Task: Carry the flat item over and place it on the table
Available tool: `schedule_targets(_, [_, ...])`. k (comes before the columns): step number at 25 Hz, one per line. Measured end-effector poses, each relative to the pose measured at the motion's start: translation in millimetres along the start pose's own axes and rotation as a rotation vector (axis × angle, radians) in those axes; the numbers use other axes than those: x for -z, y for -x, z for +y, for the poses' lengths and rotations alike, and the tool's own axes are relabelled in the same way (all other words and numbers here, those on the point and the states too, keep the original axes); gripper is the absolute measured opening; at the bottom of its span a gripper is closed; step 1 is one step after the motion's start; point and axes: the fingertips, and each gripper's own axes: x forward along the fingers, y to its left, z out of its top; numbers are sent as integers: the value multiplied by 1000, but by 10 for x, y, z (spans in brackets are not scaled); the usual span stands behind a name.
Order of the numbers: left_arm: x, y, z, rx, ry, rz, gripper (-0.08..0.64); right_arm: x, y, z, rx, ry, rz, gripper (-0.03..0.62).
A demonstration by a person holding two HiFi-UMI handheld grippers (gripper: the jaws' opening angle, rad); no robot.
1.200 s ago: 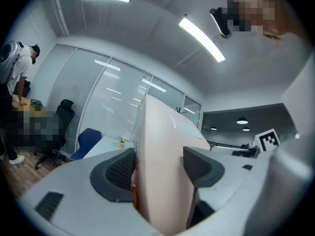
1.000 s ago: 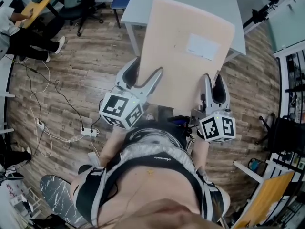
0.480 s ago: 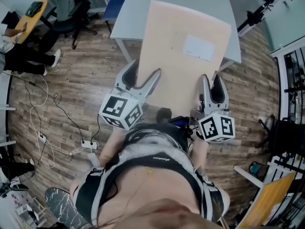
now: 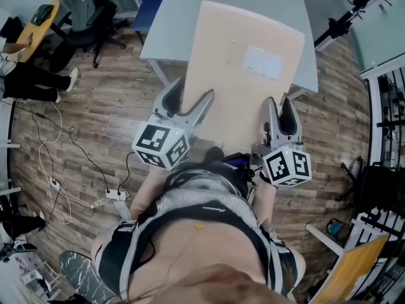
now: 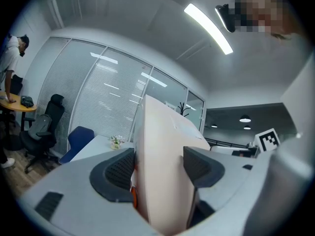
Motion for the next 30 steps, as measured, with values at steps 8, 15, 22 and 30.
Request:
schedule_targets(8, [-26, -388, -1, -23, 4, -2, 304, -102, -295, -292, -19, 1, 11, 209])
schedule_targets(15, [3, -706, 20, -45, 17, -4, 304, -140, -564, -538, -41, 7, 28, 209])
schedule_targets(22, [-27, -986, 22, -76, 9, -34, 304, -242, -823, -734, -75, 26, 24, 209])
schedule_targets(30, [-105, -1248, 72, -100, 2, -48, 304, -333, -1091, -883, -104, 21, 19, 208])
